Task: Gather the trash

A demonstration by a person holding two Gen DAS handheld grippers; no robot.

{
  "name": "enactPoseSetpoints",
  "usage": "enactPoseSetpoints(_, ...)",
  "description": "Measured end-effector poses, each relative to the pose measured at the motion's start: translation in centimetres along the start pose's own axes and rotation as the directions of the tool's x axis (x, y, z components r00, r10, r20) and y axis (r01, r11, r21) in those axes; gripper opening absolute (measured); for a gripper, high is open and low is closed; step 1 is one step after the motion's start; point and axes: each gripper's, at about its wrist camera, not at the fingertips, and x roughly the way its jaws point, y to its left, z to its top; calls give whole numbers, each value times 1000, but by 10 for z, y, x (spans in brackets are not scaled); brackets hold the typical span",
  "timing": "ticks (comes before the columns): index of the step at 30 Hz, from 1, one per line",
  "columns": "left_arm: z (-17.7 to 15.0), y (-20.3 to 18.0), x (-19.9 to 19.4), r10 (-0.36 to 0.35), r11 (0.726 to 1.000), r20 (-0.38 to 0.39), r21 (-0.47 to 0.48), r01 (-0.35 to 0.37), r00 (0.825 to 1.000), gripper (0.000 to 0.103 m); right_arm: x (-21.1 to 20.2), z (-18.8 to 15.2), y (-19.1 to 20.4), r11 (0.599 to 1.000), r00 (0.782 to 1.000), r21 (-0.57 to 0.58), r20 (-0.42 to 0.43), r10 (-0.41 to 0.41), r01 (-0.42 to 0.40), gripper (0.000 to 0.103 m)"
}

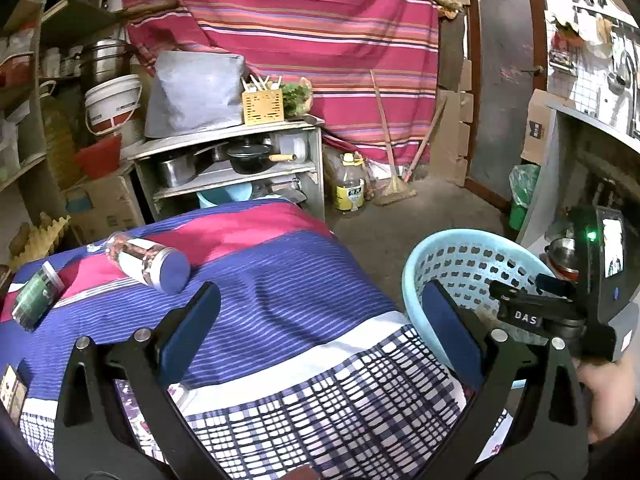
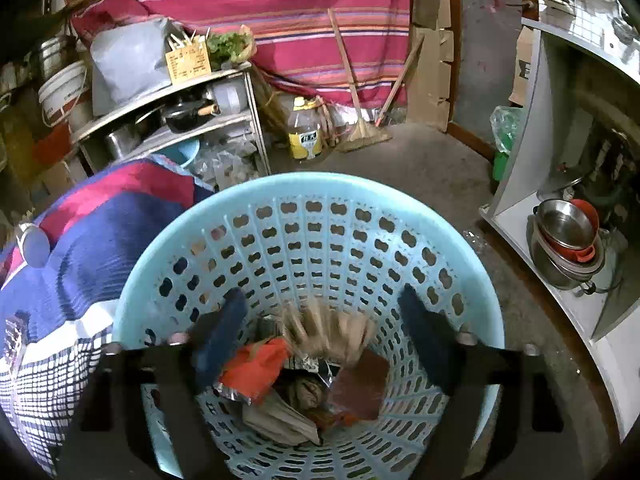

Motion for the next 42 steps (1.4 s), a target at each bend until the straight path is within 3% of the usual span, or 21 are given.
enactPoseSetpoints(3, -1, 8, -9, 7, 1000, 8, -12, -7, 1000, 97, -13, -2, 3, 1000, 1000, -21, 22, -7, 8, 93)
enactPoseSetpoints(8, -5, 23, -32, 18, 999, 29, -30, -17, 999, 97, -52, -7, 9, 999, 993, -18, 111, -26, 28, 99)
enactPoseSetpoints(18, -21, 62, -88, 51, 995, 58, -88, -46, 997, 98, -144, -18, 40, 1000, 962, -21, 274, -11, 17, 99)
enactPoseSetpoints(28, -31, 85, -133, 99, 989, 83, -119, -89, 992, 97, -201, -34, 63, 999, 944, -39, 328, 37, -26, 99)
enactPoseSetpoints(42, -63, 101, -175, 164, 981, 96, -121, -152, 982, 98, -237, -85, 111, 989, 928, -123, 354, 116, -76, 99)
